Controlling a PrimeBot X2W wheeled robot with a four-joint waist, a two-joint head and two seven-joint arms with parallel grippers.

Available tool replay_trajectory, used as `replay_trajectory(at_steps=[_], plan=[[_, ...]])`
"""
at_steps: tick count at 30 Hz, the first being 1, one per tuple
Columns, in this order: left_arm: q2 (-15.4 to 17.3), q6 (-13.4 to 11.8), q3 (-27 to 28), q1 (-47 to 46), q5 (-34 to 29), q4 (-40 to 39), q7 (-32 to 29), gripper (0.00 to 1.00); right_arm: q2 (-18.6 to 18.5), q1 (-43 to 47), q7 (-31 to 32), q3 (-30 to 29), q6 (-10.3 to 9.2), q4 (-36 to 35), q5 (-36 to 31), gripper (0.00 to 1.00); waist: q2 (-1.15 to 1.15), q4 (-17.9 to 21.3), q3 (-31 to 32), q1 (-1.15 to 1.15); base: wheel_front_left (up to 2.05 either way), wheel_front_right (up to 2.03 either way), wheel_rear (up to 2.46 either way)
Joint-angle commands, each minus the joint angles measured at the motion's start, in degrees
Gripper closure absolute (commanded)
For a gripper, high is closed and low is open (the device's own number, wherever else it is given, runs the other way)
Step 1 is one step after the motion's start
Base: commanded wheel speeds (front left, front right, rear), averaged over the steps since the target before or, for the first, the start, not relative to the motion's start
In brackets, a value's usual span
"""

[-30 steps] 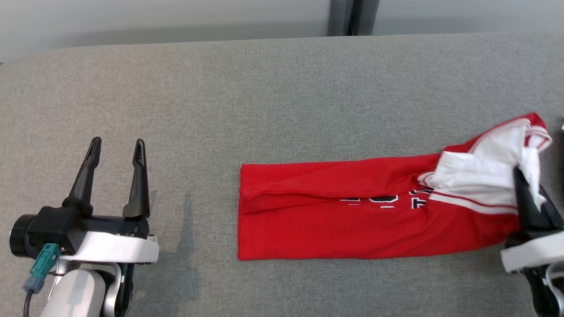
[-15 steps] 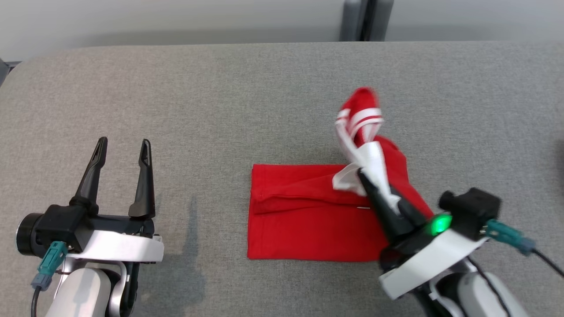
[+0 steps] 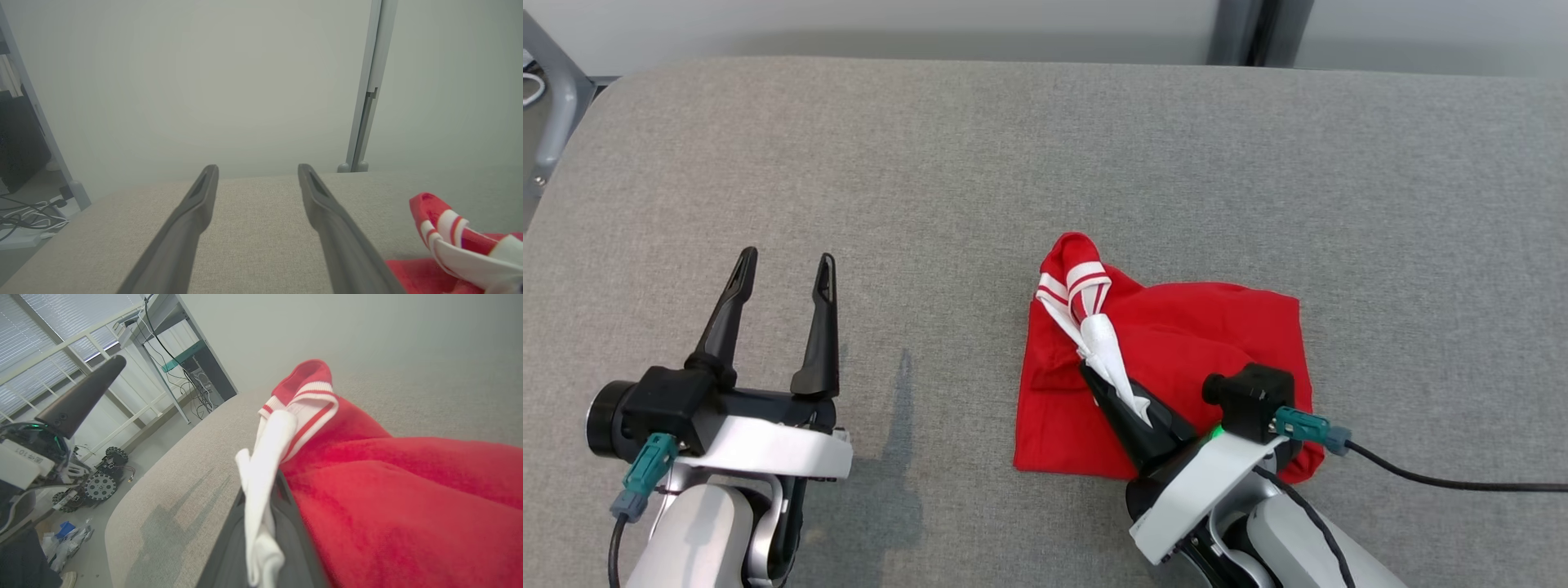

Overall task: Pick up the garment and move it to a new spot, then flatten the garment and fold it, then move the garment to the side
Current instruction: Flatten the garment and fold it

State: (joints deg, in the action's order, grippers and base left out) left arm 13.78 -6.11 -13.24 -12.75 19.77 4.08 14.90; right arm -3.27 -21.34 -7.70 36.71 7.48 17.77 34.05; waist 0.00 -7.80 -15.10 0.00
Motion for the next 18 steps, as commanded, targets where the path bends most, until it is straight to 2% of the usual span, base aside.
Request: replay_trajectory(at_steps=[1, 2, 3, 4, 9, 12, 18], plan=[[0.1, 0.1, 0.2, -1.1, -0.2, 0.0, 0.2, 0.00, 0.1, -1.0, -1.1, 0.4, 0.02, 1.1, 0.8, 1.00, 0.00, -0.2, -0.2, 0.00, 0.00, 0.00, 0.00], [0.0, 0.1, 0.3, -1.0, -0.3, 0.1, 0.2, 0.00, 0.1, -1.7, -2.1, 0.9, 0.02, 2.0, 1.5, 0.80, 0.00, -0.2, -0.3, 0.00, 0.00, 0.00, 0.00], [-0.1, 0.2, 0.3, -1.0, -0.3, 0.2, 0.2, 0.00, 0.2, -2.1, -2.6, 1.5, 0.02, 2.8, 2.7, 0.15, 0.00, -0.2, -0.5, 0.00, 0.00, 0.00, 0.00], [-0.1, 0.2, 0.4, -1.1, -0.3, 0.2, 0.2, 0.00, 0.2, -2.5, -3.2, 2.3, 0.03, 3.1, 3.7, 0.00, 0.00, -0.2, -0.5, 0.00, 0.00, 0.00, 0.00], [-0.5, 0.7, 0.6, -1.6, -0.6, 0.6, 0.2, 0.00, 0.2, -4.5, -5.3, 6.3, 0.03, 1.8, 9.6, 0.00, 0.00, 0.2, -0.9, 0.00, 0.00, 0.00, 0.00], [-0.6, 0.8, 0.7, -1.9, -0.7, 0.7, 0.2, 0.00, 0.1, -5.4, -6.0, 6.8, 0.02, 0.8, 10.4, 0.00, 0.00, 0.5, -0.9, 0.00, 0.00, 0.00, 0.00], [-0.4, 0.8, 1.5, -1.8, -1.2, 0.6, 0.2, 0.00, -0.6, -5.5, -7.2, 1.7, 0.02, -5.3, 9.1, 0.00, 0.00, 1.7, -1.0, 0.00, 0.00, 0.00, 0.00]])
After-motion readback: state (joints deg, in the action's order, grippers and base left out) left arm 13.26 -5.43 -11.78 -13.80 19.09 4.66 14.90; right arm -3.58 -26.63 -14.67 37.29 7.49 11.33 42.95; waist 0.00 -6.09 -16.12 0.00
